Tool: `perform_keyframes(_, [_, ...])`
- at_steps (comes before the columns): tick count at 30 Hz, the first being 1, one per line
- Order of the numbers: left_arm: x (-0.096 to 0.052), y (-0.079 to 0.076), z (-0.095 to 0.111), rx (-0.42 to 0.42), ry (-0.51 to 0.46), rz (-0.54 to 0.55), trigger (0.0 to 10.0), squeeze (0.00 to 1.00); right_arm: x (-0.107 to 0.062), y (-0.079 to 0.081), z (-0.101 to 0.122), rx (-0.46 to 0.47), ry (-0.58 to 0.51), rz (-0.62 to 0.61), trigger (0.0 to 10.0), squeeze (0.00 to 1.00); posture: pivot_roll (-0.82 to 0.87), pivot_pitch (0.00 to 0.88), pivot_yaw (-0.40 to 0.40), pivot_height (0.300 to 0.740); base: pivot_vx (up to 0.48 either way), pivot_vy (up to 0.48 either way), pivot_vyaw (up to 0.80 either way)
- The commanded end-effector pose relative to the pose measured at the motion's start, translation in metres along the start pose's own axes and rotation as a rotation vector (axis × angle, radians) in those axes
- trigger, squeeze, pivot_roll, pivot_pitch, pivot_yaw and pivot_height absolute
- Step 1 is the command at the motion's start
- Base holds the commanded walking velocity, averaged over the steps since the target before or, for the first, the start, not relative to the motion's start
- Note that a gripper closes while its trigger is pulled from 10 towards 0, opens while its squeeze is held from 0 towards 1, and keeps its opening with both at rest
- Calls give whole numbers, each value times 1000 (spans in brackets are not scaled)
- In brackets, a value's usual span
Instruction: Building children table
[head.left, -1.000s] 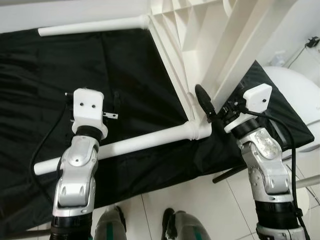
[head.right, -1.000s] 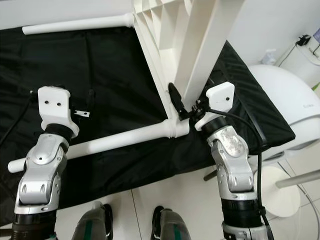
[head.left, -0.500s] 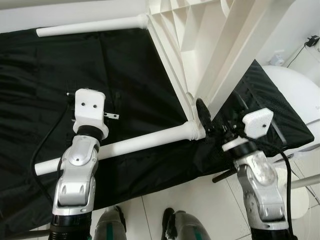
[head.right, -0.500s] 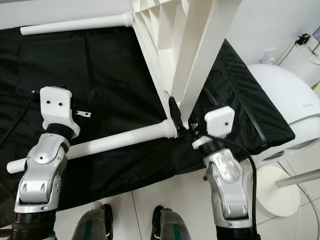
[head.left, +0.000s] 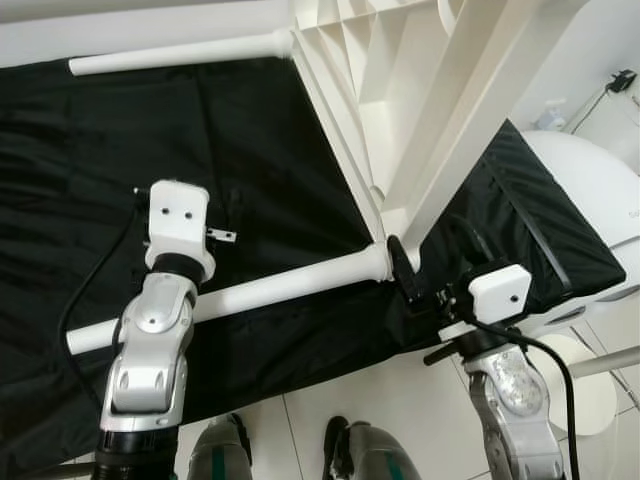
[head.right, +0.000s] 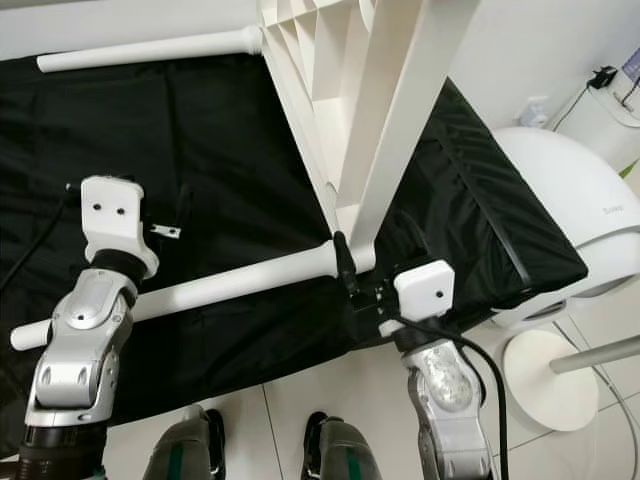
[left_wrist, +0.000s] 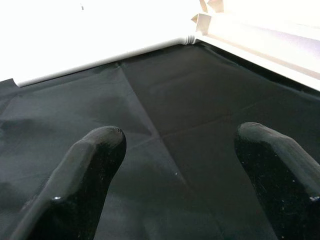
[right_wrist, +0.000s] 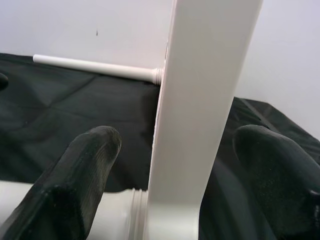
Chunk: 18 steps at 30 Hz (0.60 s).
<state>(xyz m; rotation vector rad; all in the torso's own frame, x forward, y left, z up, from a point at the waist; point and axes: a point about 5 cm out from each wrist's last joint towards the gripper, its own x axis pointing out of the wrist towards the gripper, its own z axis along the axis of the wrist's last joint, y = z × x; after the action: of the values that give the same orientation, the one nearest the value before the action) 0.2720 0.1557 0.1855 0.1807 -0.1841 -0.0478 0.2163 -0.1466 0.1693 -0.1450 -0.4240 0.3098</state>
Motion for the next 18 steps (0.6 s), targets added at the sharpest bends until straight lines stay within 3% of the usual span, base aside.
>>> perform_keyframes(1, [-3,-2,-3,10,6,-23,10000,0,-5,-3,-6,8,21,-7,10000,1000,31,142,-50,740,0,0,0])
perform_keyframes(2, [-4,-1,-4,4,7,-22,10000,180,-6,-4,-8,2,29,-1,10000,1000,33,143,-50,740,0,0,0])
perform_keyframes(3, [-4,-1,-4,4,7,-22,10000,180,-6,-4,-8,2,29,-1,10000,1000,33,143,-50,740,0,0,0])
perform_keyframes(4, [-5,-1,-4,-5,2,-26,10000,886,-6,-3,-10,-5,34,2,10000,1000,36,143,-52,740,0,0,0])
perform_keyframes(5, [-5,-1,-4,-5,2,-26,10000,886,-6,-3,-10,-5,34,2,10000,1000,36,143,-52,740,0,0,0])
perform_keyframes(6, [-6,0,-3,-12,-7,-27,10000,1000,-6,-3,-11,-13,36,7,10000,549,39,144,-53,740,0,0,0])
perform_keyframes(7, [-7,1,-3,0,-9,-21,10000,1000,-6,-2,-11,-21,36,10,10000,0,42,144,-54,740,0,0,0])
perform_keyframes(10, [-8,2,-3,10,-2,-22,10000,1000,-7,-2,-11,-22,38,22,10000,0,43,145,-53,740,0,0,0])
perform_keyframes(11, [-9,3,-3,20,-2,-18,10000,0,-7,0,-11,-2,37,35,10000,0,45,147,-53,740,0,0,0])
perform_keyframes(12, [-12,3,-3,-25,-10,-30,10000,349,-8,0,-11,3,35,38,10000,1000,45,148,-53,740,0,0,0])
perform_keyframes(14, [-14,3,-2,-62,-18,-40,10000,349,-9,0,-10,7,34,38,10000,1000,45,148,-53,740,0,0,0])
perform_keyframes(15, [-17,4,-2,-50,-20,-31,10000,1000,-10,-1,-11,-4,36,32,10000,1000,45,150,-52,740,0,0,0])
perform_keyframes(16, [-18,6,-3,-11,-7,-6,10000,1000,-10,-2,-11,-15,40,26,10000,1000,45,152,-52,740,0,0,0])
perform_keyframes(17, [-20,7,-5,8,2,12,10000,1000,-11,-3,-12,-19,43,22,10000,733,44,152,-52,740,0,0,0])
perform_keyframes(18, [-20,7,-5,8,2,12,10000,1000,-11,-3,-12,-19,43,22,10000,733,44,152,-52,740,0,0,0])
